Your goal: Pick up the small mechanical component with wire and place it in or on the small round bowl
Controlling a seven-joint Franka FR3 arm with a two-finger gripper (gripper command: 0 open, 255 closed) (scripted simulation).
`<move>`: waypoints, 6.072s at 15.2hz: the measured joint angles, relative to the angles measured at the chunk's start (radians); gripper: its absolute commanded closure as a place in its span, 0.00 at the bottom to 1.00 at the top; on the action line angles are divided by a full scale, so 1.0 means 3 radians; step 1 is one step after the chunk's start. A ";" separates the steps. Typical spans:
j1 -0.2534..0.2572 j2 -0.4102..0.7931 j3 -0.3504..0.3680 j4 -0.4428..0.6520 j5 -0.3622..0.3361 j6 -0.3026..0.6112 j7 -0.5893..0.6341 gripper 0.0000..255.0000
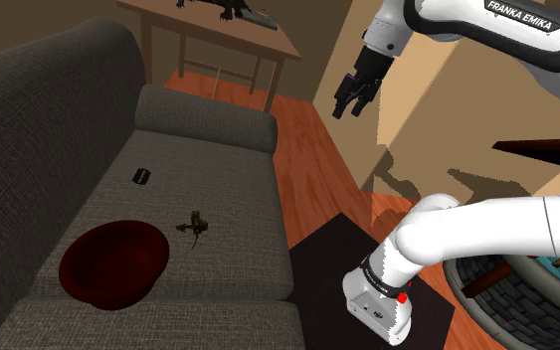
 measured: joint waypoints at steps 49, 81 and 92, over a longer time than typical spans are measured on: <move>0.0550 0.2795 0.1890 0.0269 -0.0078 0.2524 0.2260 1.00; 0.0442 0.2522 0.1818 -0.1059 0.0643 0.3265 0.2107 0.00; 0.0442 0.2534 0.1818 -0.1060 0.0636 0.3278 0.2111 1.00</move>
